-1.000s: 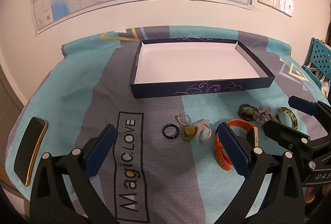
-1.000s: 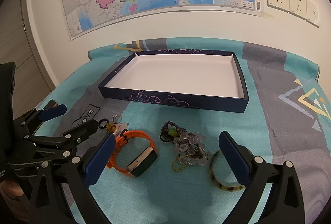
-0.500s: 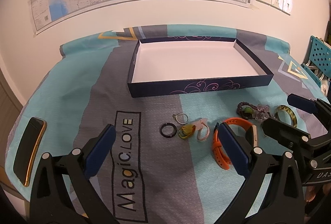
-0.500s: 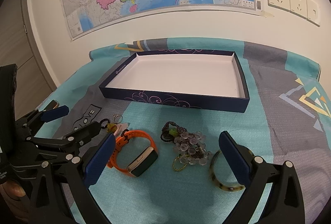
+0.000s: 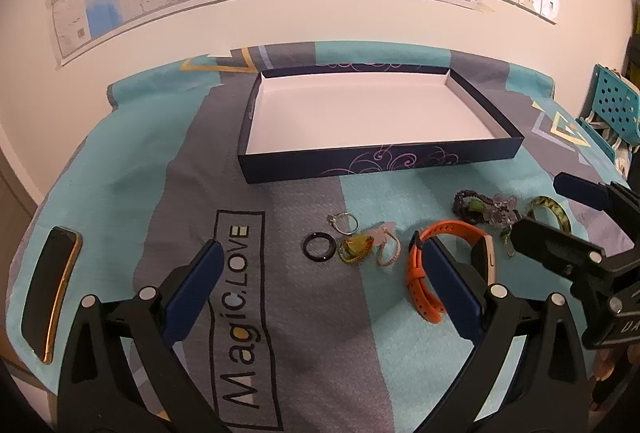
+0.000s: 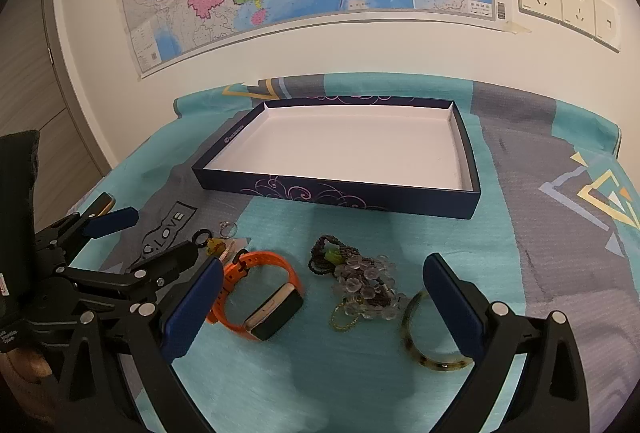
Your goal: Organize jewelry
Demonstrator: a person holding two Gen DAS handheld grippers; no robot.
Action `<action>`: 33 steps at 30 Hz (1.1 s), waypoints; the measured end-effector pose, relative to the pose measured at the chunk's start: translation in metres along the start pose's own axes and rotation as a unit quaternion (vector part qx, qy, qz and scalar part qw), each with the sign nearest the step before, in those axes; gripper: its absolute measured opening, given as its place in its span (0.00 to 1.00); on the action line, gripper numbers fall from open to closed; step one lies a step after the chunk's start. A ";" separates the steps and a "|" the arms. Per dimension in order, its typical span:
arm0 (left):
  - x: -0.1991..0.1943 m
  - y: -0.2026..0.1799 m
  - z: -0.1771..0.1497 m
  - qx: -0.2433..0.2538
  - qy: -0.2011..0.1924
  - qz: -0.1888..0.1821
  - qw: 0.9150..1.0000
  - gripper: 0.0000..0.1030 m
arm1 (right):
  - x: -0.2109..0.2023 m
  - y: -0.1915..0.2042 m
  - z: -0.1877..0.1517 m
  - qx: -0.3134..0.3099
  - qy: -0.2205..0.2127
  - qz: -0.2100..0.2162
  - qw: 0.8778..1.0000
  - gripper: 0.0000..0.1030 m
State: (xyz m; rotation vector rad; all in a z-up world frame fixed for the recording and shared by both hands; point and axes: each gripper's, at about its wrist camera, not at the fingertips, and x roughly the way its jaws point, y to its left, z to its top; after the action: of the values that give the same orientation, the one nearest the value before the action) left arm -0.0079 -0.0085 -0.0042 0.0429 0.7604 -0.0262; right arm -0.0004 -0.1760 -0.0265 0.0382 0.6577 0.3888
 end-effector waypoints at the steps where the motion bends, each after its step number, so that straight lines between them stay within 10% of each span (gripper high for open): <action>1: 0.002 0.001 -0.001 0.000 0.004 -0.001 1.000 0.94 | 0.000 -0.001 0.000 0.000 0.001 -0.001 1.000 0.94; 20: 0.005 0.000 -0.005 0.032 0.013 -0.047 0.998 0.91 | -0.005 -0.071 -0.019 0.054 0.032 -0.067 0.996 0.79; 33: 0.006 -0.033 -0.013 0.064 0.057 -0.192 0.978 0.42 | 0.006 -0.086 -0.023 0.047 0.059 -0.058 0.995 0.48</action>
State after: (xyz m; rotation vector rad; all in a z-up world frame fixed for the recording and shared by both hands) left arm -0.0140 -0.0405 -0.0185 0.0185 0.8722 -0.4448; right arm 0.0194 -0.2560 -0.0616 0.0670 0.7914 0.2484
